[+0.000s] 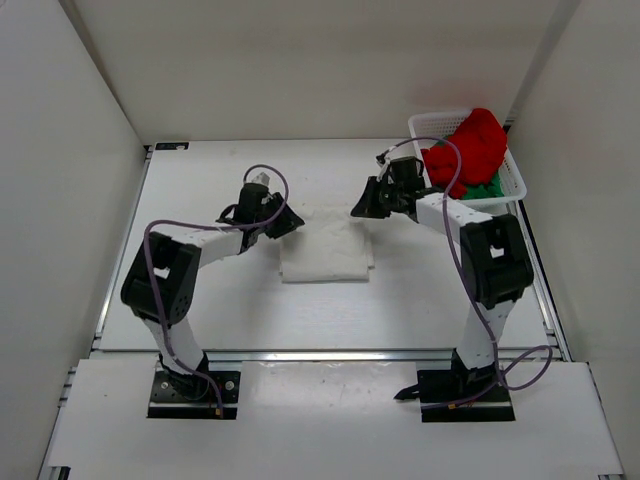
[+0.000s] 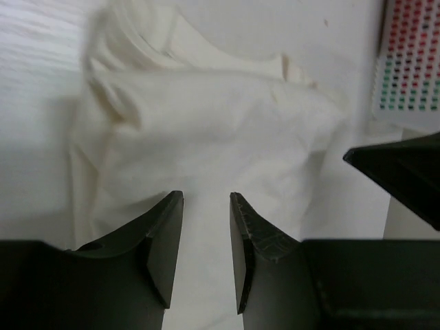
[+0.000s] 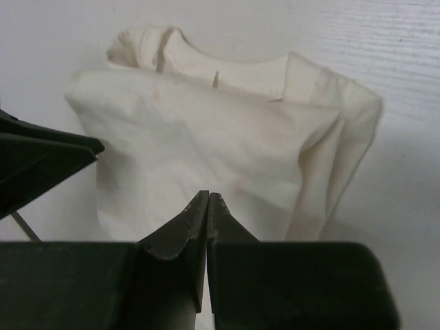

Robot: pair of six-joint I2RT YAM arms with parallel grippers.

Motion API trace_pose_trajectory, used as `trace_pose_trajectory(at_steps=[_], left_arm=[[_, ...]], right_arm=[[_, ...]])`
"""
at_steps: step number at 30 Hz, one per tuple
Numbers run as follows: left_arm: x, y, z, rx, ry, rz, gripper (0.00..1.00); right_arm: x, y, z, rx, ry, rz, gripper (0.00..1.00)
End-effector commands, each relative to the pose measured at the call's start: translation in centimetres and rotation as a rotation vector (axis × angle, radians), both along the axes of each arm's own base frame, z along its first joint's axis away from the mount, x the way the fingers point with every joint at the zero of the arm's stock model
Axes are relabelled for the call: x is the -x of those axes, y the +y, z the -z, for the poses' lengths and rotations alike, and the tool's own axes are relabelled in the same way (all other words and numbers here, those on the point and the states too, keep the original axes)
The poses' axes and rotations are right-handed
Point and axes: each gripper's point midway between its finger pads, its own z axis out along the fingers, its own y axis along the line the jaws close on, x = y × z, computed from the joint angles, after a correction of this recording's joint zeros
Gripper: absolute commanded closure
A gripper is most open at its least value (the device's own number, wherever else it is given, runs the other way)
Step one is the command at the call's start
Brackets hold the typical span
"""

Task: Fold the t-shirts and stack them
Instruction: Fold the long partially folded tshirt into a neat square, then put the neatly folded tshirt into the corner of the board with the left arm

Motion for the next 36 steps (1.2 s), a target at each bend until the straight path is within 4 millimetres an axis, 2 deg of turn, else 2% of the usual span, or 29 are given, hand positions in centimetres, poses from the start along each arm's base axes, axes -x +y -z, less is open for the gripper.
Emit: trace_pose_trajectory(at_steps=[1,2,3,5,7,11,13,14,15,16,18,19,20,21,22,23,25,26,27,28,32,33,34,36], left_arm=[[-3.2,2.2,1.3,-0.033,0.019,-0.077,0.56],[-4.0,2.7,1.1,-0.029,0.019,-0.087,0.57],[-4.4,2.9,1.9,-0.006,0.041,-0.099,0.57],[-5.4,3.3,1.7,0.008,0.029,-0.123,0.56],[-6.0,4.1,2.1,0.011,0.04,-0.148,0.54],[-7.3,5.2,2.4,0.086,0.055,-0.169,0.52],[-7.3,5.7,3.1,0.079,0.089,-0.16,0.51],[-7.4,5.5,2.8,0.083,0.079,-0.144,0.5],[-7.0,5.6,2.3,0.086,0.072,-0.147,0.49],[-6.9,5.8,2.0,0.08,0.055,-0.147,0.47],[-6.3,6.8,0.8,0.035,0.018,-0.17,0.44],[-6.1,7.1,0.6,-0.005,0.006,-0.172,0.41],[-5.5,7.3,0.2,-0.034,-0.01,-0.164,0.38],[-4.8,7.7,0.1,-0.059,-0.014,-0.175,0.37],[-3.9,7.8,0.6,-0.088,-0.004,-0.16,0.35],[-3.3,7.6,0.8,-0.109,-0.002,-0.141,0.31],[-1.3,5.9,2.0,-0.148,0.026,-0.06,0.29],[-0.2,5.8,3.1,-0.185,0.054,-0.019,0.28],[0.6,4.7,3.7,-0.204,0.068,0.023,0.29],[1.7,3.9,4.8,-0.236,0.099,0.075,0.28],[3.7,3.1,7.6,-0.273,0.175,0.145,0.3],[3.6,2.5,7.9,-0.257,0.177,0.159,0.32],[3.8,2.2,8.6,-0.24,0.195,0.167,0.38],[3.2,0.8,8.2,-0.179,0.173,0.179,0.61]], right_arm=[[-2.7,-0.2,1.4,-0.026,0.01,-0.006,1.0],[-3.4,0.2,2.6,-0.028,0.036,-0.011,1.0],[-3.6,-0.4,3.2,-0.019,0.067,0.004,1.0],[-4.9,-0.6,5.1,-0.004,0.101,0.006,1.0],[-5.1,-0.6,6.0,-0.002,0.113,0.008,1.0],[-5.6,-0.1,6.1,0.003,0.119,-0.006,1.0],[-5.8,0.4,5.0,0.006,0.097,-0.027,1.0],[-5.9,0.5,4.1,0.012,0.082,-0.035,1.0],[-6.1,0.7,2.5,0.007,0.052,-0.04,1.0],[-6.1,0.9,1.8,0.01,0.039,-0.045,0.96],[-6.0,1.1,-1.9,0.0,-0.035,-0.052,0.87],[-5.7,1.4,-2.8,0.002,-0.056,-0.055,0.76],[-5.0,1.3,-4.8,0.0,-0.094,-0.052,0.67],[-4.0,1.1,-5.9,0.003,-0.119,-0.043,0.63],[-3.2,0.7,-7.3,-0.001,-0.156,-0.027,0.54],[-2.6,0.6,-7.5,-0.005,-0.163,-0.02,0.46],[0.4,-0.1,-7.7,-0.033,-0.18,0.014,0.41],[1.2,-0.2,-7.2,-0.048,-0.17,0.018,0.39],[2.4,-0.6,-7.8,-0.08,-0.203,0.02,0.37],[3.6,-0.7,-7.3,-0.094,-0.203,0.013,0.36],[6.4,-0.9,-6.5,-0.104,-0.185,-0.019,0.35],[7.1,-0.9,-6.5,-0.106,-0.191,-0.029,0.35],[7.8,-0.8,-6.4,-0.106,-0.193,-0.034,0.36],[8.4,-0.9,-6.4,-0.113,-0.202,-0.037,0.35]])
